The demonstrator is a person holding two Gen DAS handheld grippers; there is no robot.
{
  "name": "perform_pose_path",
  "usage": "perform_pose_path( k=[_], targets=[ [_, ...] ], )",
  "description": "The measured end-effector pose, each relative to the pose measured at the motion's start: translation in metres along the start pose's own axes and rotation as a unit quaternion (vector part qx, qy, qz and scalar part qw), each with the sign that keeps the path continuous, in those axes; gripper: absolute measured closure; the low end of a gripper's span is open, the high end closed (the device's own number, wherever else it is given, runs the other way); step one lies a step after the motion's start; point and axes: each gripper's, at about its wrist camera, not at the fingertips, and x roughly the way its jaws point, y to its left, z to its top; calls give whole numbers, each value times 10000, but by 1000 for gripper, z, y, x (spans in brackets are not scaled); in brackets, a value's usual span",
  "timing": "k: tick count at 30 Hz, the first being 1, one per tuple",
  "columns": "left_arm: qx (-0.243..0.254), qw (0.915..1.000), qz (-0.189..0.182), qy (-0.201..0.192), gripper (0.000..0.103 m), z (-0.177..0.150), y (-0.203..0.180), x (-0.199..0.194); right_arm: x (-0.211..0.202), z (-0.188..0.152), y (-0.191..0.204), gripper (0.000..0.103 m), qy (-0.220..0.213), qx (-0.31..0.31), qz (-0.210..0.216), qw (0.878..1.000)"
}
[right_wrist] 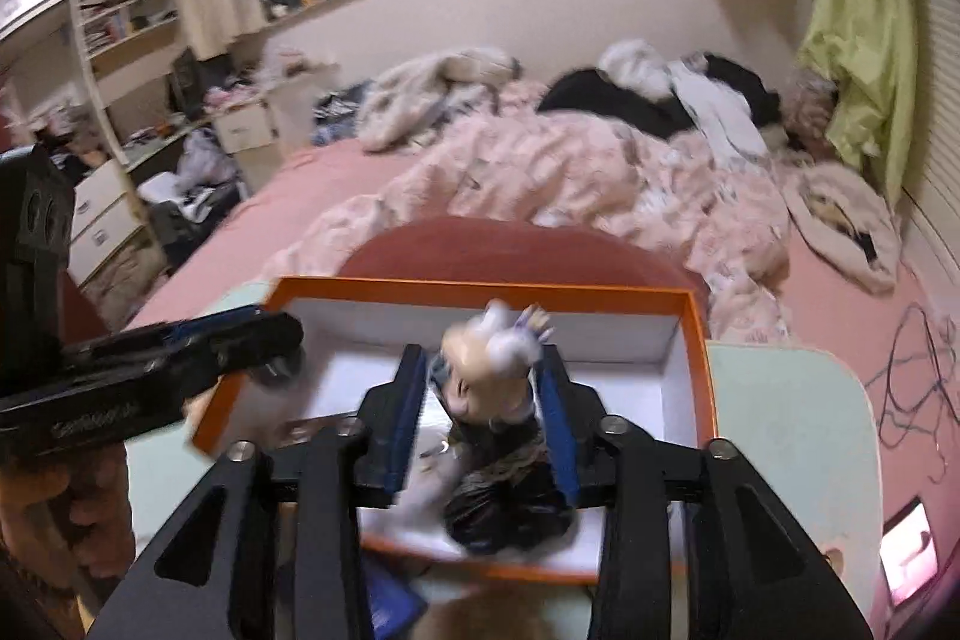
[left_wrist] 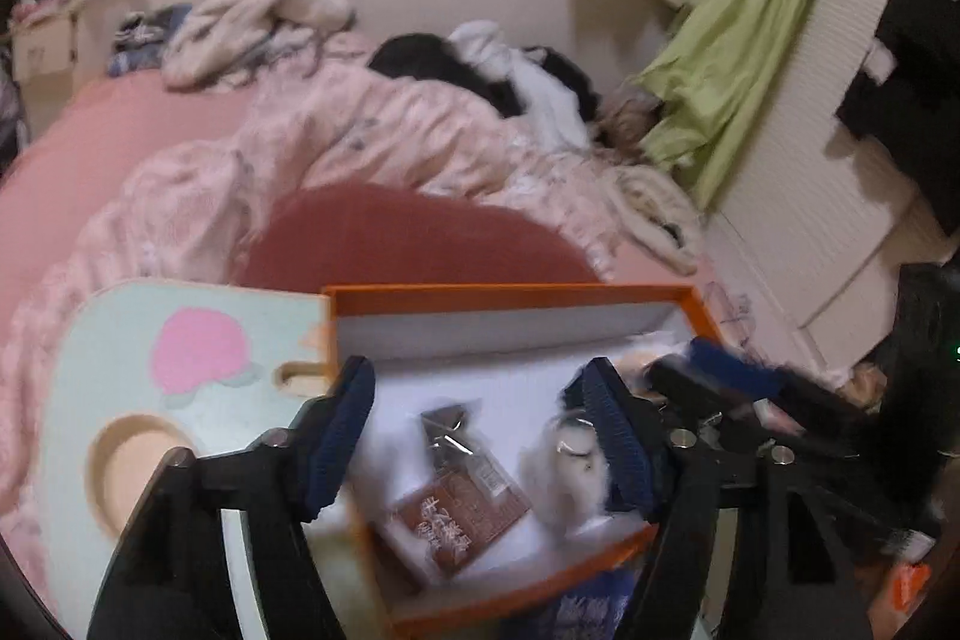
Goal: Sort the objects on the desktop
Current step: 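Put the metal cup in the box with the left tool while the right tool boxes the keychain figure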
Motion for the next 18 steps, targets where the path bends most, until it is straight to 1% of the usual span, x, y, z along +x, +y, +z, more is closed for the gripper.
perform_pose_path(
  k=[1,2,3,4,5,7,9,11,13,18],
  targets=[
    [76,9999,5,-102,23,-2,-2,2,11,-2,-5,40,204,90,-81,9997],
    [173,9997,5,-148,22,-4,-5,1,18,-3,-10,37,300,173,-120,9993],
    [280,9995,26,-153,21,-5,-8,2,25,-8,-16,37,375,284,-170,9987],
    [418,9989,87,-183,21,-6,-12,3,23,-10,-15,33,176,145,-334,9992],
    [456,9987,101,-186,21,-7,-14,3,22,-14,-14,31,74,35,-483,9988],
    [446,9987,81,-250,21,-8,-12,2,23,-18,-14,31,4,-103,-533,9985],
    [316,9991,-4,-293,21,-6,-8,0,21,-20,-16,31,-75,-109,-489,9987],
    [104,9990,-118,-412,21,-5,-2,-5,15,-19,-20,31,-183,92,-276,9994],
    [-8,9980,-215,-592,21,-5,1,-18,1,-17,-23,31,-422,302,-104,9986],
    [113,9956,-154,-912,15,-12,-2,-53,-31,-6,-18,31,-862,268,-6,9959]
  ],
)
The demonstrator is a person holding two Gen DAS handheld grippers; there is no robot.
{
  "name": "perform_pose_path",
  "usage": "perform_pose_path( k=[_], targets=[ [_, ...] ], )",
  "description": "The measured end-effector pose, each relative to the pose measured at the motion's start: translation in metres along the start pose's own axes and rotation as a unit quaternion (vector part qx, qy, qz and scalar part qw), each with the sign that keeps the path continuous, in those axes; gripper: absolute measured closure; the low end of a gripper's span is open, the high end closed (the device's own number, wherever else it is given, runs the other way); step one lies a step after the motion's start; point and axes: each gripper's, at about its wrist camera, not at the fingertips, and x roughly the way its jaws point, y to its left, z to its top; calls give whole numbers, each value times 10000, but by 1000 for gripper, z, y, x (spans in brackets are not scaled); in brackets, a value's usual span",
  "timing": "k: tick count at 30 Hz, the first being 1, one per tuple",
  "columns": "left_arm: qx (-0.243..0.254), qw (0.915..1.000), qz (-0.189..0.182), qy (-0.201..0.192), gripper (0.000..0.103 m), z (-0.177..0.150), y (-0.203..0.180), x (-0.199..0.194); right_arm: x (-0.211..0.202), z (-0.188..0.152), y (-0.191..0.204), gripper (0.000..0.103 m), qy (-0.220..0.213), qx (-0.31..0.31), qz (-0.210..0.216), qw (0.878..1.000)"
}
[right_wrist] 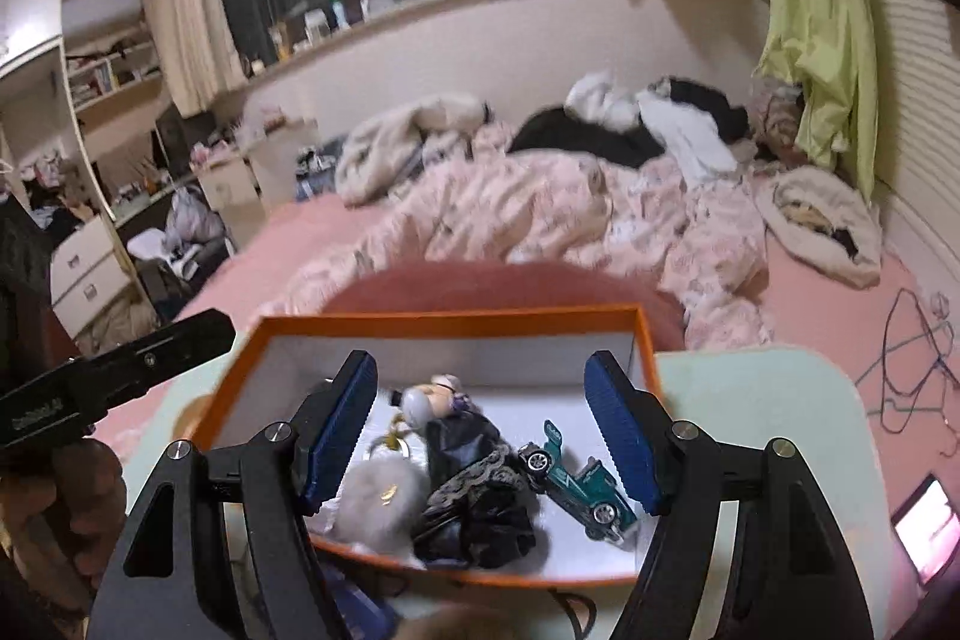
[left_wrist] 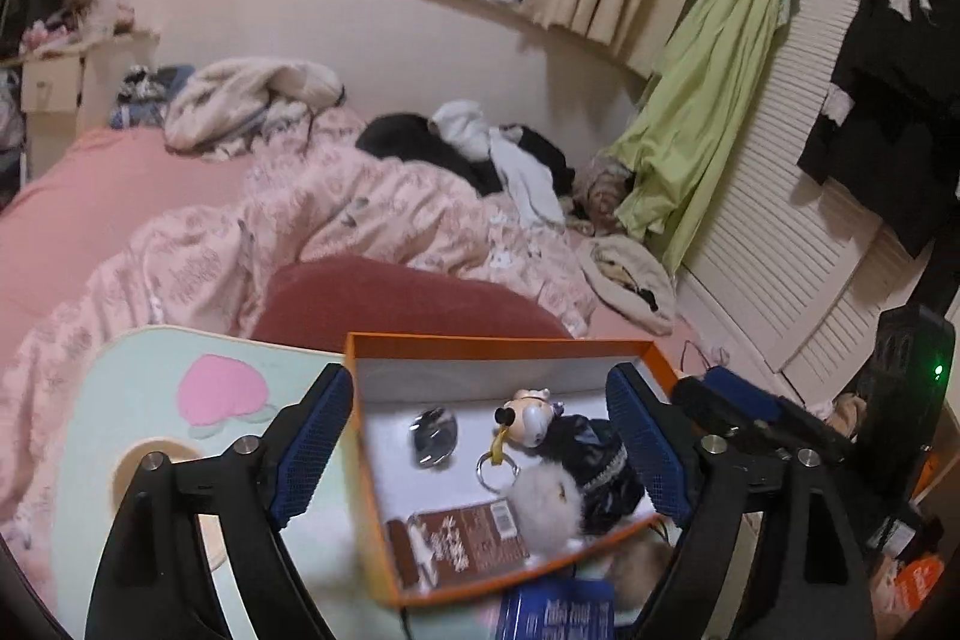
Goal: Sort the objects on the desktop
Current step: 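Put the metal cup in the box with the left tool while the right tool boxes the keychain figure, then put the bubble-wrap bag in the box with the left tool while the right tool boxes the black pouch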
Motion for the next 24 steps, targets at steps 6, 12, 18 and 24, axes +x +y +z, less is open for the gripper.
perform_pose_path(
  k=[6,12,18,24],
  targets=[
    [313,9995,-35,50,13,-39,-5,-47,-38,-23,10,31,67,-124,325,9994],
    [307,9973,162,652,13,-96,-1,-72,-58,-80,22,23,601,-182,454,9970],
    [392,9881,541,1382,7,-141,2,-60,-70,-119,37,23,916,-288,134,9953],
    [1173,9770,1214,1302,0,-158,-17,-51,-55,-140,43,18,1476,-543,-248,9872]
  ],
)
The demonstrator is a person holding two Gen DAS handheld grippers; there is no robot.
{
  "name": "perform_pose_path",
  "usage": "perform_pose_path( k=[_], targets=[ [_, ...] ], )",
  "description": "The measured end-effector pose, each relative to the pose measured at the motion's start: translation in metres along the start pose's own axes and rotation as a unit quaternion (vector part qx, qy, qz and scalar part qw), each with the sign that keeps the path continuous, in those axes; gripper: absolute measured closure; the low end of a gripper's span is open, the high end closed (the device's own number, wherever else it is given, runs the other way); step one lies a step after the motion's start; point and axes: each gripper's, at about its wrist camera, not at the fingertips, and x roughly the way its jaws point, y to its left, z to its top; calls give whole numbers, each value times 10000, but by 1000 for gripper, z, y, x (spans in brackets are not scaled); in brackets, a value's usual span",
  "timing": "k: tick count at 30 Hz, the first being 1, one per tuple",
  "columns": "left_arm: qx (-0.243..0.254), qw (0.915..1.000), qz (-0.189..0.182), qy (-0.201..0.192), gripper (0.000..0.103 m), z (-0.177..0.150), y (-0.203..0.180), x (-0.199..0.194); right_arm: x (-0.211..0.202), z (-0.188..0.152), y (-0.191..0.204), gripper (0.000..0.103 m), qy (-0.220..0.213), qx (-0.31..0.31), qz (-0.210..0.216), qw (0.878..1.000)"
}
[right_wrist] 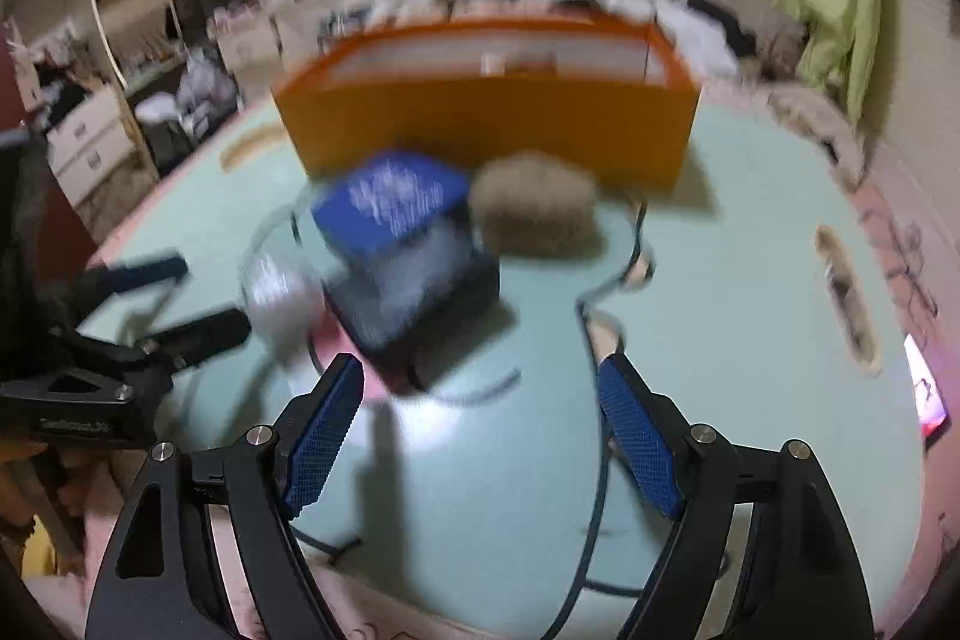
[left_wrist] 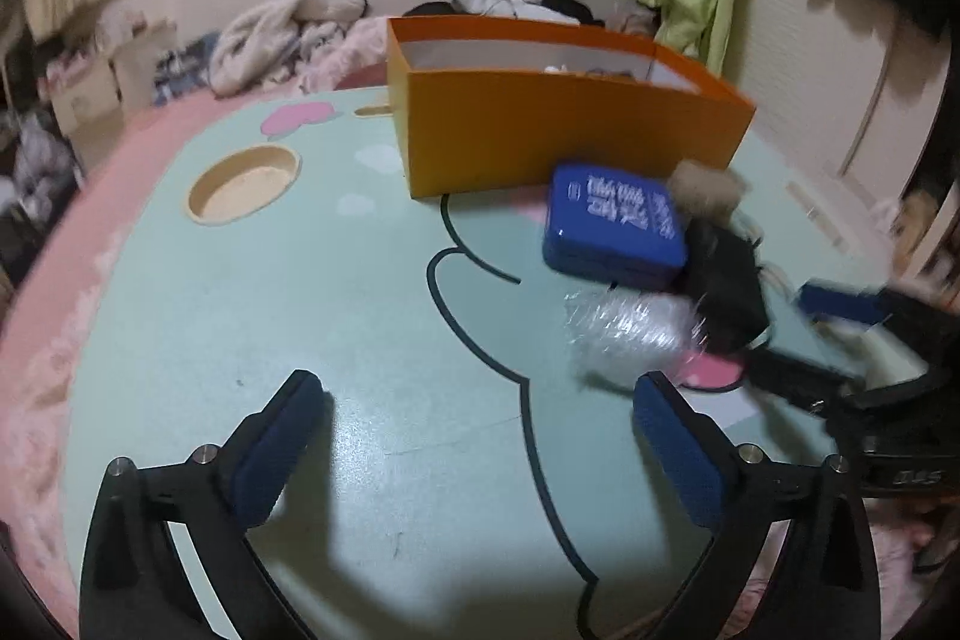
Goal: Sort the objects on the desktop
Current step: 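Put the bubble-wrap bag in the box with the left tool while the right tool boxes the black pouch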
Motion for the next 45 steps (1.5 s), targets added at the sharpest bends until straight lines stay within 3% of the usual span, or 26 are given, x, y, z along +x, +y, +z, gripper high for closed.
perform_pose_path(
  k=[1,5,7,15,19,21,26,31,35,40,45],
  targets=[
    [200,9997,160,8,0,-1,-7,2,2,-1,0,15,33,-14,-98,9999],
    [166,9998,112,-45,0,-2,-4,-2,9,1,0,0,165,-98,-289,9994],
    [148,9998,117,-51,0,-3,-3,-2,11,1,-1,0,221,-77,-462,9987],
    [170,9998,78,-73,0,-6,-5,-3,7,1,-11,0,201,50,-501,9985],
    [179,9998,66,-79,0,-7,-7,-5,-6,4,-18,1,-187,156,185,9995],
    [205,9997,45,-84,0,-7,-9,-6,-9,8,-15,1,-333,37,318,9989],
    [-25,9993,-146,-349,0,-14,-2,-20,0,26,-8,15,-341,-231,308,9987],
    [-295,9966,-446,-626,0,-19,9,-33,12,36,6,17,-241,-669,474,9963],
    [-357,9960,-528,-632,0,-15,12,-31,30,31,14,36,203,-944,718,9927],
    [-426,9949,-674,-615,0,-8,15,-28,26,28,11,37,46,-949,744,9927],
    [-393,9935,-854,-635,0,2,11,-27,0,23,-11,37,-552,-408,850,9940]
  ],
)
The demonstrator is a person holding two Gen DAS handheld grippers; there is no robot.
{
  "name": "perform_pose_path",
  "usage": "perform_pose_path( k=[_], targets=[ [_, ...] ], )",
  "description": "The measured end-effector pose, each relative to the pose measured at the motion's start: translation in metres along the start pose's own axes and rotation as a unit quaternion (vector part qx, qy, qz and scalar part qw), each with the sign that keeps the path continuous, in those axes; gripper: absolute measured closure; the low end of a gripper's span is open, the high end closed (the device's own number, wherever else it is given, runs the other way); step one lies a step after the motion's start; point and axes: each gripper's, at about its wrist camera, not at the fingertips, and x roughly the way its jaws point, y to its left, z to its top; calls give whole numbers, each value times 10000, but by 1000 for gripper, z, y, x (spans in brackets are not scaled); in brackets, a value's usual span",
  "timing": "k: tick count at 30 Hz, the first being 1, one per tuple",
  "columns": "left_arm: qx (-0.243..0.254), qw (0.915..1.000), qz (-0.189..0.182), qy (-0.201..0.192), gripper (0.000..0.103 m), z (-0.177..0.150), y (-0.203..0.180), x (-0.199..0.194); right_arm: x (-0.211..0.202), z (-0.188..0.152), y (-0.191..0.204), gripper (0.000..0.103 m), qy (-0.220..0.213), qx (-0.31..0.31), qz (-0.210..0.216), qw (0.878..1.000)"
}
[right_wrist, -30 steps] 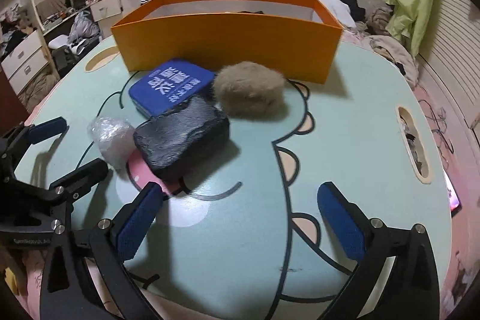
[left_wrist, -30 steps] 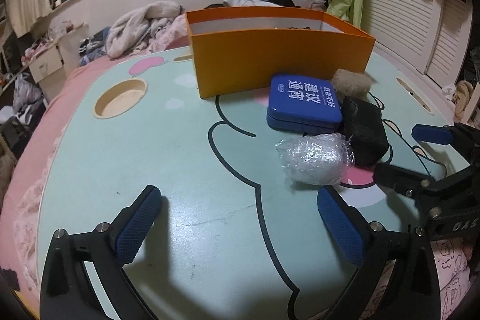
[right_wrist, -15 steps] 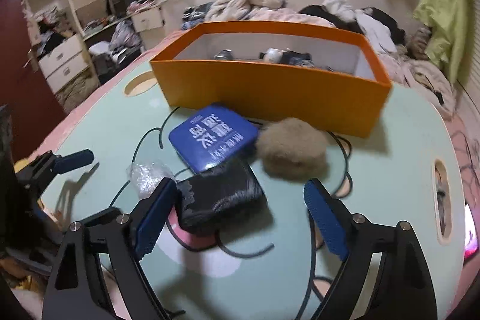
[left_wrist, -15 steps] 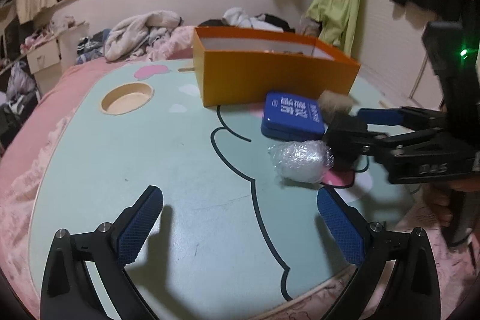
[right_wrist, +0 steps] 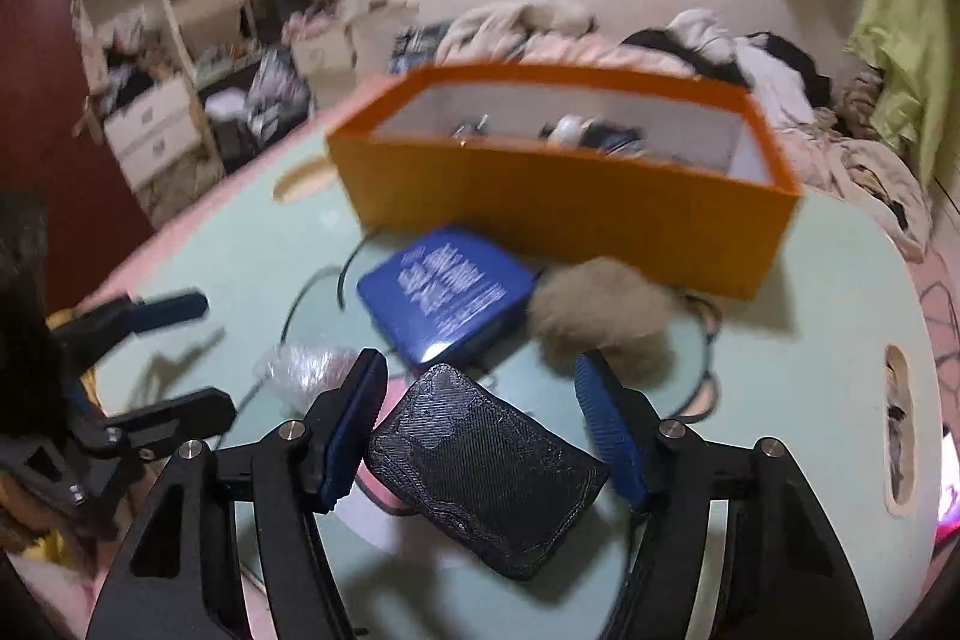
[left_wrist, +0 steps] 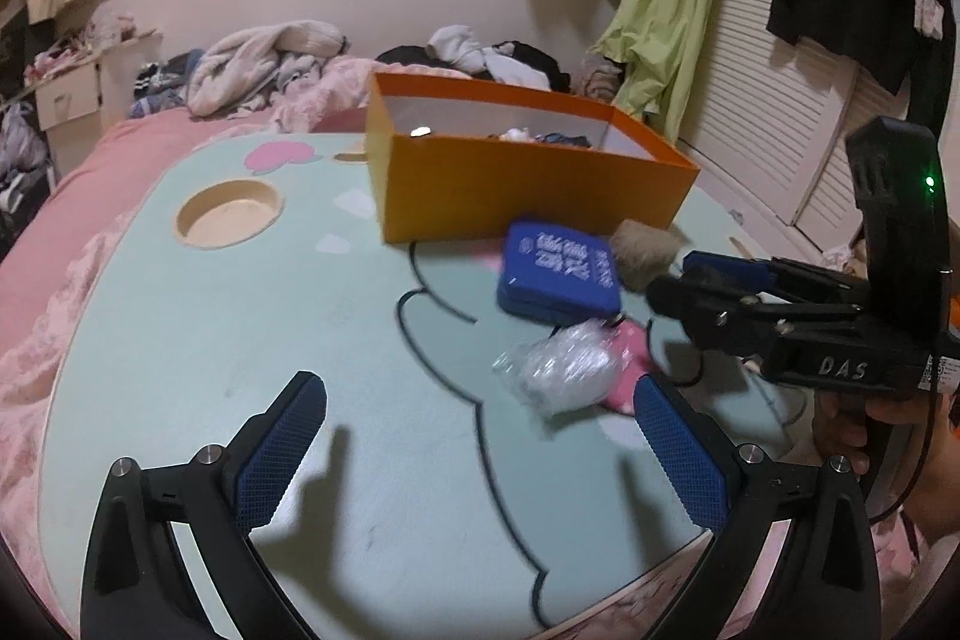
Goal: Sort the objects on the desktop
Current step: 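Put the bubble-wrap bag in the box with the left tool while the right tool boxes the black pouch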
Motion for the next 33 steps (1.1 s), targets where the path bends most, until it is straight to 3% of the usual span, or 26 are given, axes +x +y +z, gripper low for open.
perform_pose_path(
  k=[4,6,8,11,15,18,25,29,31,32,33],
  targets=[
    [232,9997,-101,64,1,10,-14,10,-18,-3,-16,37,-411,476,-135,9979],
    [401,9990,-94,189,22,13,-23,18,-24,-4,-23,37,-518,661,-149,9964],
    [548,9977,-123,389,37,13,-30,28,-25,-1,-27,37,-547,748,-169,9956],
    [652,9958,-193,618,69,11,-33,40,-22,2,-27,37,-510,753,-178,9957],
    [530,9965,-256,593,69,14,-29,38,-20,4,-29,37,-458,743,-197,9960],
    [410,9982,-298,317,69,29,-23,28,-20,10,-29,37,-545,762,-154,9955],
    [253,9975,-451,-477,69,111,-15,29,-14,65,-27,37,-1024,485,-174,9934],
    [154,9985,-282,-453,67,150,-11,59,7,102,-38,37,-1015,567,-154,9931],
    [3,9998,-115,-183,41,156,-2,88,24,115,-46,37,-868,579,-209,9943],
    [-129,9999,5,-85,23,155,3,99,35,118,-50,35,-739,591,-295,9951],
    [-262,9996,58,11,22,153,7,110,43,118,-53,33,-600,627,-466,9951]
  ],
)
